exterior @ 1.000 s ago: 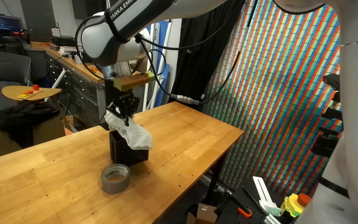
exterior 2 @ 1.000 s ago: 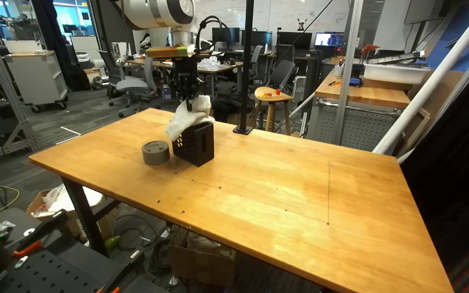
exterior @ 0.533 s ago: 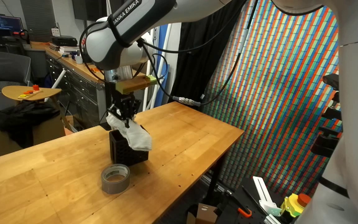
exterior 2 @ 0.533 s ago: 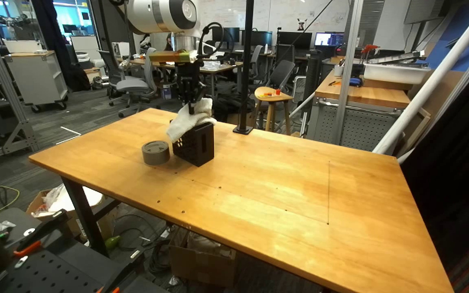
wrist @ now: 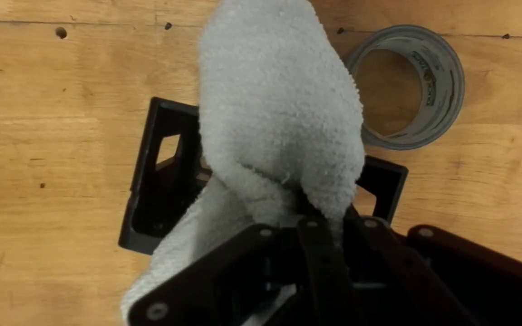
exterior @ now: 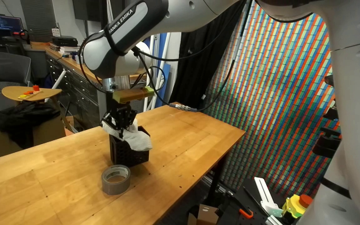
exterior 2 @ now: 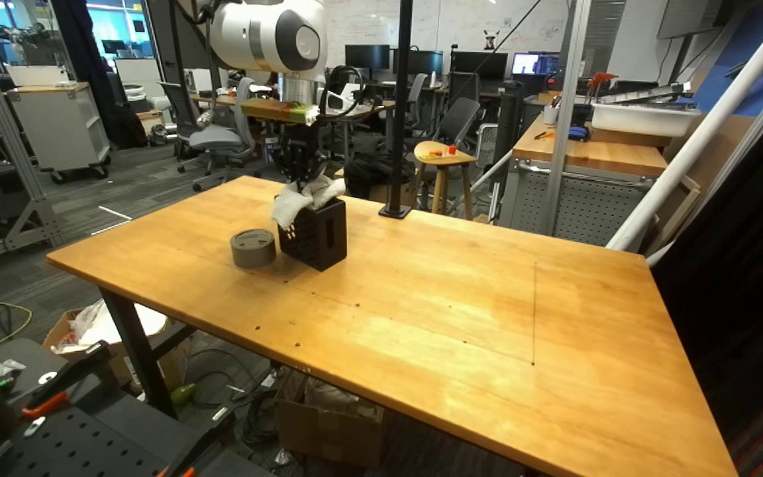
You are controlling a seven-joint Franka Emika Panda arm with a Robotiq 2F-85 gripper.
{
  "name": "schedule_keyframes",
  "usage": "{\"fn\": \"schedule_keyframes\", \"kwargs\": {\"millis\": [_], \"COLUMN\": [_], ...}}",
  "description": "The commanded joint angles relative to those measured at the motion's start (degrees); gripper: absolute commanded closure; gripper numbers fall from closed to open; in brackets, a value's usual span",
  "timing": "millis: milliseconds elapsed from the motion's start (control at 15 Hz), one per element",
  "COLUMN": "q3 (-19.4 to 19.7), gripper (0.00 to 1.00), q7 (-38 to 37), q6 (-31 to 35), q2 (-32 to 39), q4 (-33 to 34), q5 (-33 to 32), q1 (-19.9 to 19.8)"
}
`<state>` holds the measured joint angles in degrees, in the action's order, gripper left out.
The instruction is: Put the towel in the box
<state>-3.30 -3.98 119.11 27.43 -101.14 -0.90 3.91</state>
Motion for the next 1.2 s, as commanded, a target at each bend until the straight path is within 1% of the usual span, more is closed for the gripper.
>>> {"fn": "schedule_keyframes", "kwargs": {"millis": [0, 267, 533, 667, 867, 1133], "q3": [-1.78, -2.72, -2.51, -1.71, 0.25, 1.34], "gripper": [0.97, 0.97, 0.97, 0.97, 0.96, 0.96], "q7": [4.02, 7.49, 8.96, 8.58, 7.26, 7.92], "q6": [2.21, 2.39, 1.88, 1.43, -0.02, -2.21], "q2": [2.41, 3.01, 2.70, 1.91, 0.02, 0.33], "q4": [-0.14, -0.14, -0.32, -0.93, -1.89, -0.57], "q5": [5.30, 10.00, 11.79, 10.84, 7.29, 3.26], "q1": [-1.10, -1.62, -1.98, -2.01, -1.70, -1.63]}}
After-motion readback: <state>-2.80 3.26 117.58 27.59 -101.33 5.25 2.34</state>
